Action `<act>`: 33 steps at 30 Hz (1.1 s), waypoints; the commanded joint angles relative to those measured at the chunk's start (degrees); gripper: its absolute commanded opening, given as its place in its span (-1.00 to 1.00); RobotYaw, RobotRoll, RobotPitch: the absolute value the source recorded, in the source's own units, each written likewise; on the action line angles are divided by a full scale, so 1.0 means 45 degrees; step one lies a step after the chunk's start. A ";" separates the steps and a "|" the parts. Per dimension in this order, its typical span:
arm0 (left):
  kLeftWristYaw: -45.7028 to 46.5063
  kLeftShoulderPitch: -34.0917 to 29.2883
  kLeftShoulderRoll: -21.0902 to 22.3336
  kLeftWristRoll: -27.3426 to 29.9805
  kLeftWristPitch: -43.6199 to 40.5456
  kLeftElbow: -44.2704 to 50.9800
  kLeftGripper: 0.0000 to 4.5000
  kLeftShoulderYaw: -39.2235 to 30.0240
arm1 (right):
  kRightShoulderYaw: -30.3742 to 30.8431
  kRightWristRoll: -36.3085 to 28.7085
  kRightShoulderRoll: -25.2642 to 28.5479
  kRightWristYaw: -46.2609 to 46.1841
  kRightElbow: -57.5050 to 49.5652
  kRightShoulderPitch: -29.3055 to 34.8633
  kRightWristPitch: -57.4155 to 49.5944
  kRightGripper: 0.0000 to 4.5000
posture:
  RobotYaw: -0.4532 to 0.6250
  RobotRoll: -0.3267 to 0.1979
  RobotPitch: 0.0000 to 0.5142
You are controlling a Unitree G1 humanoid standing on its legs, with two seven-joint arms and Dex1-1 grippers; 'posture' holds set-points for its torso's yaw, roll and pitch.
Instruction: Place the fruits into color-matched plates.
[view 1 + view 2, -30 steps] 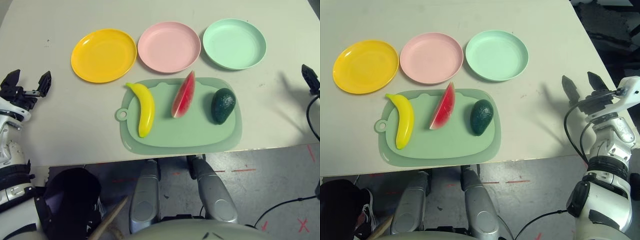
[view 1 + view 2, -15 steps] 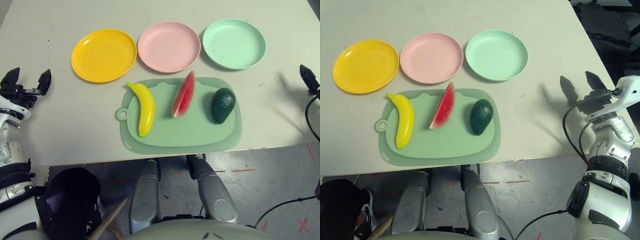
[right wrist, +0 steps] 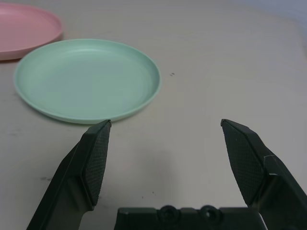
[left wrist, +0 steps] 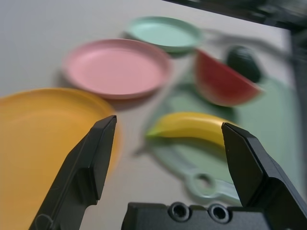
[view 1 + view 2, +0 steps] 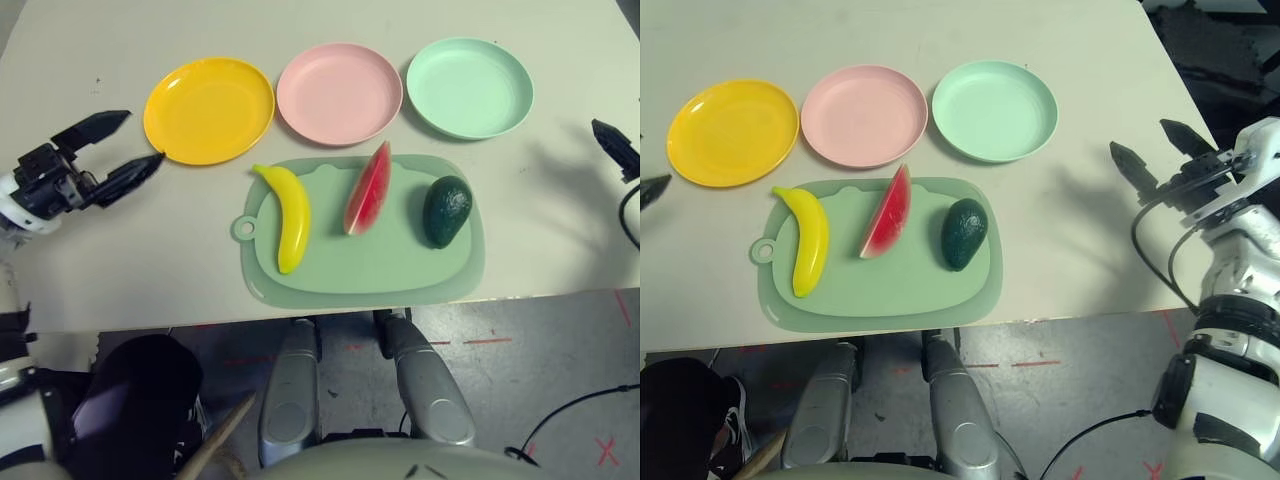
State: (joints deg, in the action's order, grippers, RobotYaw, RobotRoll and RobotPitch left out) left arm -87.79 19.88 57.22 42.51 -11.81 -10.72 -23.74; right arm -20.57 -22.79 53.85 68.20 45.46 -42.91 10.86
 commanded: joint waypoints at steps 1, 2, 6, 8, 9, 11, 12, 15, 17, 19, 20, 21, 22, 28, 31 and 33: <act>-0.1009 -0.0815 0.0073 0.0773 -0.0657 0.2070 0.98 0.1260 | 0.1095 0.0724 0.0756 0.1705 -0.0114 -0.0691 0.0154 1.00 | -0.17 0.25 0.63; -0.1047 -0.1006 0.0111 0.0885 -0.0624 0.2491 0.98 0.1548 | 0.1339 0.0901 0.0894 0.2069 -0.0054 -0.0993 0.0325 1.00 | -0.18 0.25 0.62; -0.1047 -0.1081 0.0533 0.0999 0.0167 0.2998 0.98 0.2611 | 0.2887 0.2059 0.1409 0.4037 0.0368 -0.3636 0.1556 1.00 | -0.23 0.25 0.61; -0.1047 -0.0842 0.0787 0.1010 0.0552 0.2806 0.98 0.3007 | 0.4105 0.2676 0.1484 0.5087 0.0530 -0.5043 0.2474 1.00 | -0.26 0.25 0.60; -0.1047 -0.0753 0.0956 0.0998 0.0805 0.2656 0.98 0.3218 | 0.4849 0.2881 0.1512 0.5302 0.0566 -0.5599 0.2972 1.00 | -0.27 0.25 0.60; -0.1047 -0.0589 0.1278 0.1036 0.1263 0.2326 0.98 0.3606 | 0.6711 0.3108 0.1645 0.5400 0.0576 -0.6669 0.4081 1.00 | -0.29 0.25 0.60; -0.1047 -0.0526 0.1402 0.1080 0.1454 0.2172 0.98 0.3769 | 0.7632 0.3089 0.1642 0.5400 0.0590 -0.7274 0.4498 1.00 | -0.30 0.25 0.60; -0.1047 -0.0453 0.1763 0.1154 0.2084 0.1833 0.98 0.4290 | 1.0273 0.2402 0.1562 0.5400 0.0387 -0.8801 0.5054 1.00 | -0.31 0.25 0.60; -0.1047 -0.0405 0.1961 0.1167 0.2543 0.1640 0.98 0.4651 | 1.2022 0.1805 0.1653 0.5400 -0.0007 -0.9405 0.5331 1.00 | -0.32 0.25 0.59; -0.1047 -0.0286 0.2056 0.1175 0.2940 0.1506 0.98 0.4963 | 1.3566 0.1107 0.1736 0.5400 -0.0584 -0.9811 0.5472 1.00 | -0.33 0.25 0.60; -0.1047 -0.0188 0.2058 0.1165 0.3106 0.1503 0.98 0.5097 | 1.4353 0.0831 0.1787 0.5400 -0.0940 -0.9986 0.5613 1.00 | -0.34 0.25 0.60; -0.1047 -0.0072 0.2042 0.1163 0.3224 0.1502 0.98 0.5209 | 1.5017 0.0557 0.1833 0.5400 -0.1227 -1.0149 0.5745 1.00 | -0.33 0.25 0.61; -0.1047 0.0040 0.2019 0.1163 0.3318 0.1512 0.98 0.5301 | 1.5631 0.0205 0.1877 0.5400 -0.1608 -1.0283 0.5732 1.00 | -0.33 0.25 0.61; -0.1047 0.0301 0.2064 0.1207 0.3580 0.1447 0.98 0.5602 | 1.8183 -0.1126 0.1916 0.5400 -0.2985 -1.1105 0.5697 1.00 | -0.31 0.25 0.62; -0.1047 0.0263 0.2129 0.1177 0.3660 0.1397 0.98 0.5650 | 1.8892 -0.1701 0.1898 0.5400 -0.3643 -1.1338 0.5686 1.00 | -0.30 0.25 0.63; -0.1047 0.0129 0.2124 0.1178 0.3681 0.1313 0.98 0.5630 | 1.9050 -0.2057 0.1839 0.5400 -0.3881 -1.1467 0.5512 1.00 | -0.29 0.25 0.62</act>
State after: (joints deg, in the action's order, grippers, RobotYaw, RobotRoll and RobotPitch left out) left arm -91.86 21.48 66.17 47.85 4.13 -4.47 0.99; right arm 64.26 -29.93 61.61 91.98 29.85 -93.25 36.01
